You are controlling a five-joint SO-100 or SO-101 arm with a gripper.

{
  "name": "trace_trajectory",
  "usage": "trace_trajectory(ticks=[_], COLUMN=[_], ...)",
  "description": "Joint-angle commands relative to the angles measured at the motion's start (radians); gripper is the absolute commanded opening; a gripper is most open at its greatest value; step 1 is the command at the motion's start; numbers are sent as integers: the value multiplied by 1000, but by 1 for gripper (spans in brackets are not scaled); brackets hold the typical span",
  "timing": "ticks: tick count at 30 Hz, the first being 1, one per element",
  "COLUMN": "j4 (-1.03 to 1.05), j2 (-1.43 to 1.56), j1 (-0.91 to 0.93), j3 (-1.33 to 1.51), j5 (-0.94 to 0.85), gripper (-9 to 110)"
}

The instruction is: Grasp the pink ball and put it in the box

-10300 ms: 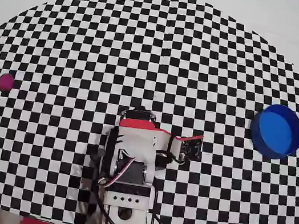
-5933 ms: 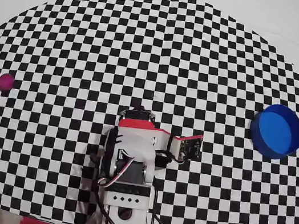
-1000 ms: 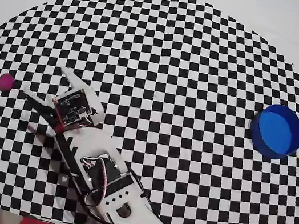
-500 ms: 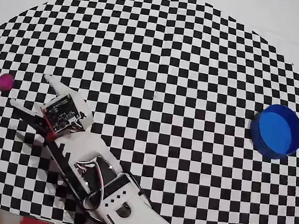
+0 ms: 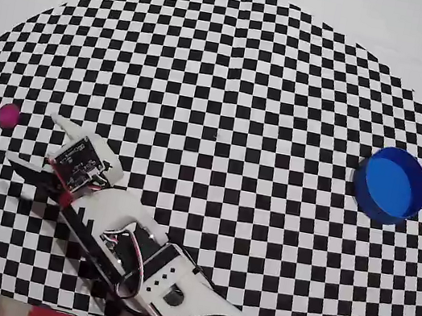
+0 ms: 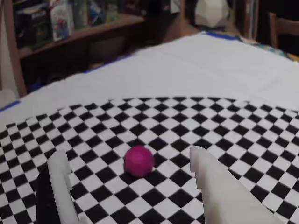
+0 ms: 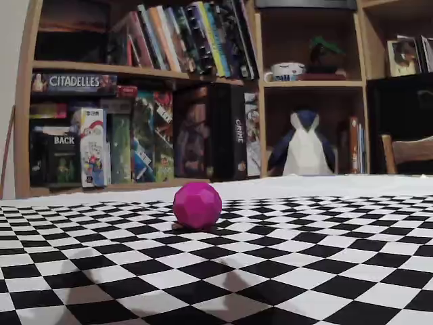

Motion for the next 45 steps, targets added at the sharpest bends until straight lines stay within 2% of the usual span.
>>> trace_trajectory(ticks=[1,11,22,45], j4=[-15,-31,-160,-160], j2=[-11,-46,-178,-462], j1=[-8,-14,-21,-9], j3=[8,8,5,-175], j5=[-11,-11,-5,2], gripper=[30,30,30,30])
